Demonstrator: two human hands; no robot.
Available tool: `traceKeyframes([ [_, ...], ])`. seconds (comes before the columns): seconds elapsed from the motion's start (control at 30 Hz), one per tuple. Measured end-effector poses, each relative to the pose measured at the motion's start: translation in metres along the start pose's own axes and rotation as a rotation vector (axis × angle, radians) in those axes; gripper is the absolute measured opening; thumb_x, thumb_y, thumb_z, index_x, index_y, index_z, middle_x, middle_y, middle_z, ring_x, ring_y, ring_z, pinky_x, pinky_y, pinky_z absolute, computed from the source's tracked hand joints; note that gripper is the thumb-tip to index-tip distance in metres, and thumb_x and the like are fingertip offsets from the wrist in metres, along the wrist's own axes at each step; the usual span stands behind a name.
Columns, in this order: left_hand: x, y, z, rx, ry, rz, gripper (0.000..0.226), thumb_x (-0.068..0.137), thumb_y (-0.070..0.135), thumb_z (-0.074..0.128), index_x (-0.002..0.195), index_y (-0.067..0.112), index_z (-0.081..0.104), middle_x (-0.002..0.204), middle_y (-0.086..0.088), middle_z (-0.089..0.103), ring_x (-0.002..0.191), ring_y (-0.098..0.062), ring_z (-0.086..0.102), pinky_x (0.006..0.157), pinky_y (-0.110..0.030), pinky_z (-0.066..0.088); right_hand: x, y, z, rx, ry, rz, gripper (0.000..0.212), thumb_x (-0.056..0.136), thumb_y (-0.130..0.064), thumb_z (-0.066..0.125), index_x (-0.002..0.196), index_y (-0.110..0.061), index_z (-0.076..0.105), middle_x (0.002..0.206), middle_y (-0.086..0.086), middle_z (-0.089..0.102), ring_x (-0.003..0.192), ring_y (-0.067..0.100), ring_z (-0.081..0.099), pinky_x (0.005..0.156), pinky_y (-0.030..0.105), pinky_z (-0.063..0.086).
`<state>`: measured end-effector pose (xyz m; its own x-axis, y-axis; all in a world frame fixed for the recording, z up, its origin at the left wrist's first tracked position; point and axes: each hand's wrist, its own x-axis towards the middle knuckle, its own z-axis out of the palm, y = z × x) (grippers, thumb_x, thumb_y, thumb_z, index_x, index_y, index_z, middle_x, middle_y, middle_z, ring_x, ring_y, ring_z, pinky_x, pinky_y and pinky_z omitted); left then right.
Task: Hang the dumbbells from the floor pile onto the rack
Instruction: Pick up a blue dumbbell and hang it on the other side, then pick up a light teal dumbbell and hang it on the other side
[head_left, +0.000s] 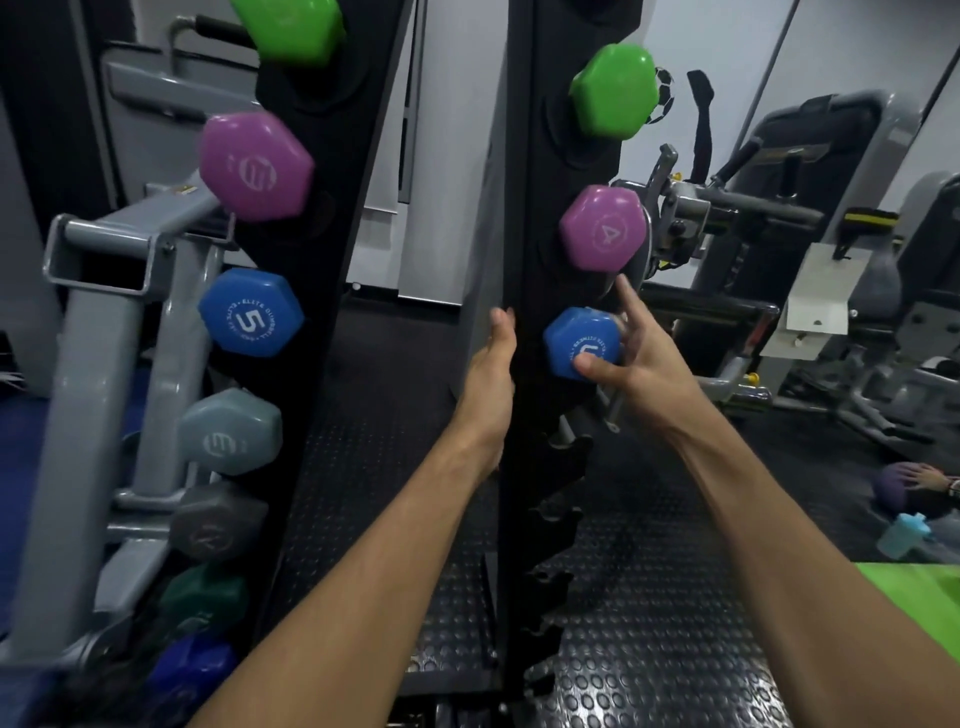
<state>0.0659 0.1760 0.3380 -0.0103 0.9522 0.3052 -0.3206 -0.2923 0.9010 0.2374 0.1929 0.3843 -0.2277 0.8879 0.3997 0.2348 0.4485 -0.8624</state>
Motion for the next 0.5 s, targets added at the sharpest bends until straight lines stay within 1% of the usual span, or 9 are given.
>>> traceKeyframes([
  [0.07, 0.001, 0.001, -0.008, -0.013, -0.015, -0.016, 0.075, 0.102, 0.070, 0.025, 0.162, 0.025, 0.034, 0.166, 0.004, 0.036, 0.153, -0.013, 0.033, 0.129, -0.050, 0.021, 0.001, 0.002, 0.002, -0.008, 0.001, -0.014, 0.110, 0.089, 0.017, 0.065, 0.164, -0.019, -0.006, 0.133, 0.001, 0.058, 0.108, 0.006, 0.068, 0.091, 0.020, 0.054],
  [0.13, 0.001, 0.003, -0.015, 0.021, -0.042, -0.032, 0.073, 0.105, 0.066, 0.021, 0.162, 0.022, 0.032, 0.168, 0.001, 0.034, 0.155, -0.014, 0.029, 0.129, -0.047, 0.019, 0.001, 0.006, 0.005, -0.019, 0.034, -0.028, 0.107, 0.092, 0.010, 0.066, 0.164, -0.014, -0.009, 0.132, -0.009, 0.055, 0.116, 0.005, 0.063, 0.100, 0.022, 0.051],
  [0.17, -0.004, 0.002, -0.020, 0.041, -0.048, -0.039, 0.071, 0.107, 0.063, 0.019, 0.163, 0.019, 0.031, 0.168, 0.000, 0.032, 0.156, -0.015, 0.028, 0.128, -0.040, 0.019, -0.003, 0.012, 0.010, -0.006, 0.064, -0.018, 0.106, 0.093, 0.003, 0.069, 0.164, -0.012, -0.008, 0.135, -0.011, 0.054, 0.124, 0.009, 0.060, 0.108, 0.025, 0.047],
  [0.23, -0.012, 0.000, -0.028, 0.069, -0.045, -0.038, 0.068, 0.110, 0.055, 0.016, 0.162, 0.015, 0.030, 0.167, -0.001, 0.033, 0.154, -0.015, 0.030, 0.116, -0.023, 0.030, -0.013, 0.024, 0.020, 0.011, 0.199, -0.041, 0.103, 0.093, -0.016, 0.074, 0.165, -0.013, 0.000, 0.146, -0.005, 0.049, 0.137, 0.015, 0.052, 0.117, 0.032, 0.042],
  [0.27, -0.017, -0.003, -0.034, 0.087, -0.036, -0.041, 0.067, 0.110, 0.054, 0.017, 0.161, 0.014, 0.032, 0.166, 0.000, 0.036, 0.152, -0.014, 0.033, 0.112, -0.020, 0.034, -0.023, 0.031, 0.029, 0.009, 0.296, -0.066, 0.098, 0.094, -0.026, 0.074, 0.165, -0.015, 0.008, 0.152, -0.003, 0.045, 0.141, 0.014, 0.048, 0.119, 0.036, 0.041],
  [0.33, -0.026, -0.019, -0.050, 0.141, 0.014, -0.057, 0.069, 0.108, 0.058, 0.019, 0.161, 0.016, 0.034, 0.166, 0.000, 0.036, 0.152, -0.014, 0.035, 0.119, -0.028, 0.031, -0.051, 0.050, 0.054, -0.040, 0.548, -0.157, 0.076, 0.096, -0.043, 0.070, 0.158, -0.020, 0.033, 0.154, 0.001, 0.044, 0.141, 0.013, 0.047, 0.118, 0.042, 0.042],
  [0.37, -0.033, -0.032, -0.061, 0.174, 0.037, -0.076, 0.070, 0.107, 0.060, 0.020, 0.161, 0.017, 0.035, 0.166, 0.000, 0.036, 0.152, -0.015, 0.035, 0.123, -0.034, 0.027, -0.068, 0.062, 0.070, -0.061, 0.670, -0.199, 0.062, 0.098, -0.041, 0.067, 0.151, -0.019, 0.043, 0.149, 0.004, 0.048, 0.136, 0.014, 0.051, 0.113, 0.042, 0.045],
  [0.43, -0.047, -0.062, -0.084, 0.218, 0.089, -0.152, 0.073, 0.105, 0.063, 0.022, 0.160, 0.017, 0.036, 0.166, 0.000, 0.037, 0.152, -0.014, 0.036, 0.126, -0.038, 0.024, -0.101, 0.087, 0.104, -0.079, 0.803, -0.241, 0.038, 0.100, -0.022, 0.063, 0.135, -0.010, 0.055, 0.133, 0.010, 0.053, 0.118, 0.019, 0.058, 0.097, 0.035, 0.051],
  [0.5, -0.066, -0.095, -0.106, 0.252, 0.126, -0.243, 0.075, 0.104, 0.066, 0.024, 0.161, 0.017, 0.035, 0.165, -0.001, 0.040, 0.151, -0.015, 0.037, 0.127, -0.041, 0.023, -0.132, 0.112, 0.138, -0.097, 0.774, -0.196, 0.025, 0.099, -0.011, 0.061, 0.123, -0.005, 0.060, 0.116, 0.008, 0.059, 0.101, 0.015, 0.060, 0.086, 0.023, 0.047],
])
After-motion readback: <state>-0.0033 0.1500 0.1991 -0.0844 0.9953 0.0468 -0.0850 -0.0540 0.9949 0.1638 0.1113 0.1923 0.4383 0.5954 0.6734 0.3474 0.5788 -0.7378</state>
